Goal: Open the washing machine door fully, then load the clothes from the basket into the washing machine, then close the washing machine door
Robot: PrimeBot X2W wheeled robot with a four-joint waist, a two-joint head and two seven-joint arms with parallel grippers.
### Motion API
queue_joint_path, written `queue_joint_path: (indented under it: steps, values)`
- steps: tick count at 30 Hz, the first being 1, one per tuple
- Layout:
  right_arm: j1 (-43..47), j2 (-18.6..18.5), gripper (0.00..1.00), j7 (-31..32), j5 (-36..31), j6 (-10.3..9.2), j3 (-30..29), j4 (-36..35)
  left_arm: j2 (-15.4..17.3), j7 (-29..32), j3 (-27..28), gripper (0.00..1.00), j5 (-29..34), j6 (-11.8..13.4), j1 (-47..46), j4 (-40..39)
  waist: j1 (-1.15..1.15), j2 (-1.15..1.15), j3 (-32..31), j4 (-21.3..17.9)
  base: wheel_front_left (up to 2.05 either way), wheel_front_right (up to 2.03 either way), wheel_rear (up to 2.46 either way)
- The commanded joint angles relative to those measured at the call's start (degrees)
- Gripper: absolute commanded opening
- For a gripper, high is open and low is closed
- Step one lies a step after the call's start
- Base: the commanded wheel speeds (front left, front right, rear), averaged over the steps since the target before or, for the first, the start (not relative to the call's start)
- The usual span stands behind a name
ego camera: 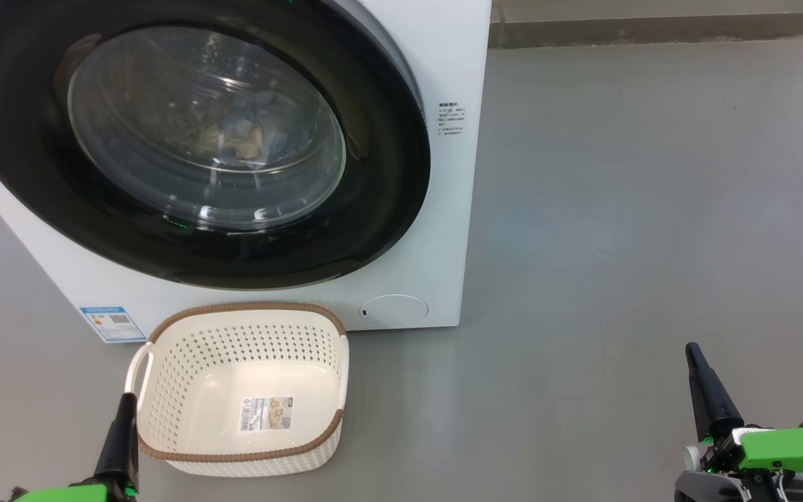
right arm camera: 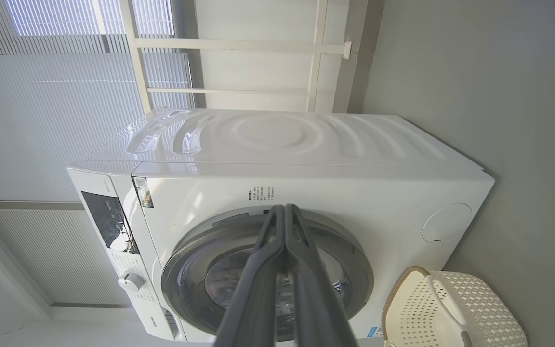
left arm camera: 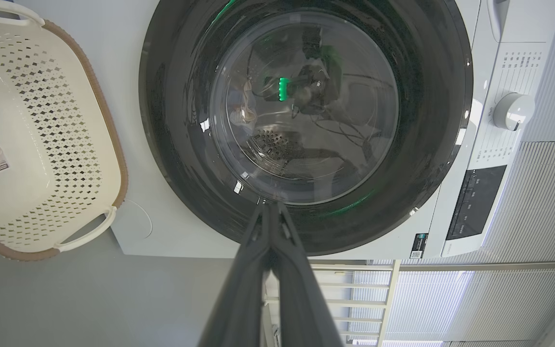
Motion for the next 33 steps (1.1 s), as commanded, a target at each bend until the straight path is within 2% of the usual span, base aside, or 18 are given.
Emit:
queue_joint_path:
  steps: [1,33]
  values:
    - [-0.33,0.05,0.0,0.49,0.26,-0.06,1.32,-1.74,0.92,0.21,2.0,0.0,-0.18,-0.19,-2.15,-1.46,0.0,0.0,0.0,0.0,0.0,0.0,0.0]
    - [-0.33,0.05,0.0,0.48,0.27,-0.06,1.33,-1.73,0.92,0.2,1.99,0.0,-0.19,-0.19,-2.15,-1.46,0.0,0.0,0.0,0.0,0.0,0.0,0.0]
